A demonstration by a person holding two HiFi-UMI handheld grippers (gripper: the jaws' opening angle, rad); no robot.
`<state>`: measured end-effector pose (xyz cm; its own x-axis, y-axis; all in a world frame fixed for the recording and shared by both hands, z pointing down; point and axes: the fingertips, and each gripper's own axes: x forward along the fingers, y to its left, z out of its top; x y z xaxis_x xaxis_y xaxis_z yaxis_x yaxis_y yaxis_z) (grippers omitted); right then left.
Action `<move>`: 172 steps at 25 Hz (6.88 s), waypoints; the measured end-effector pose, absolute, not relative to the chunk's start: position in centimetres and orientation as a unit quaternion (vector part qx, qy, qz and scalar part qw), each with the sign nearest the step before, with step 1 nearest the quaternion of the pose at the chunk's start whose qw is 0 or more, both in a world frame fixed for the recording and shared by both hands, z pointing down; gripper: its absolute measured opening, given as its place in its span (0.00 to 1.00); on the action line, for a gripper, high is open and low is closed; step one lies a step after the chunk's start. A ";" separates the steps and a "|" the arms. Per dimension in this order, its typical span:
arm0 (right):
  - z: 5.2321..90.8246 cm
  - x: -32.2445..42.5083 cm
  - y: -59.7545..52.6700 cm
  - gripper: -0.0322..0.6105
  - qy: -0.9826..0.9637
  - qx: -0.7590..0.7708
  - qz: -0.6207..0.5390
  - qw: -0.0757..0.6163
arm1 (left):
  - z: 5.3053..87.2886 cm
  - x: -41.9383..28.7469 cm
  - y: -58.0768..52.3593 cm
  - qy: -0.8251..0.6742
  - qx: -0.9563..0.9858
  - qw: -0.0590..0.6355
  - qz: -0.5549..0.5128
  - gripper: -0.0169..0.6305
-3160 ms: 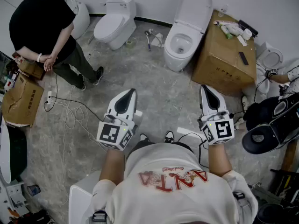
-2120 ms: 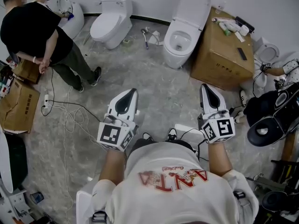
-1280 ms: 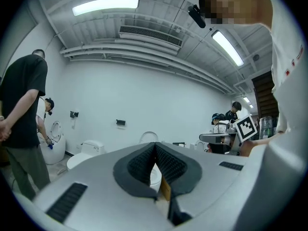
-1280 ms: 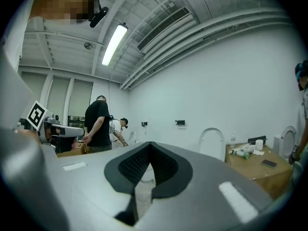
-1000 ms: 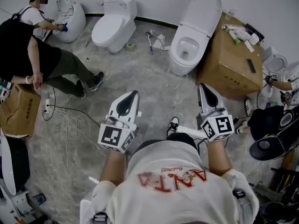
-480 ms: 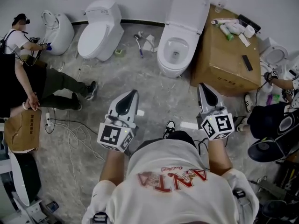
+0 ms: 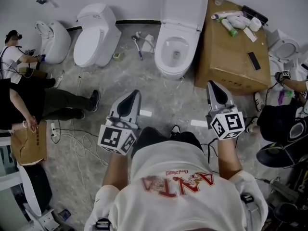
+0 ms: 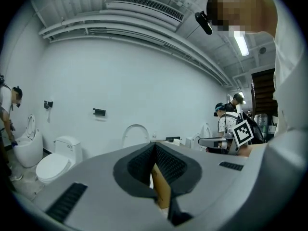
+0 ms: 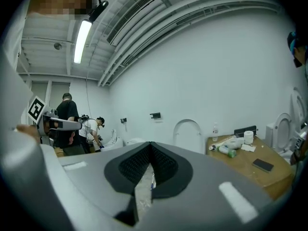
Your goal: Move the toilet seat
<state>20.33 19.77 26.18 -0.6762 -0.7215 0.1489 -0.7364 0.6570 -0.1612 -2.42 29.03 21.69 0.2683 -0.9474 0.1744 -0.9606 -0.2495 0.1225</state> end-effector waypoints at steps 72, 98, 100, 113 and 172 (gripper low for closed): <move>76.8 12.5 -3.2 0.32 -0.708 0.497 0.472 0.172 | 72.2 -12.2 -4.0 -0.480 0.728 0.473 0.127 0.21; 84.0 11.3 -2.2 0.33 -0.641 0.452 0.615 0.081 | 83.3 -9.8 -0.4 -0.407 0.665 0.619 0.094 0.26; 82.9 11.4 -2.1 0.32 -0.645 0.452 0.613 0.070 | 83.3 -9.8 -0.4 -0.403 0.661 0.627 0.089 0.28; 80.3 11.5 -2.3 0.33 -0.660 0.450 0.600 0.044 | 80.9 -7.7 -1.2 -0.364 0.645 0.672 0.021 0.31; 58.4 11.1 -11.5 0.29 -0.658 0.387 0.640 -0.083 | 58.1 -7.5 -12.1 -0.372 0.651 0.651 -0.116 0.26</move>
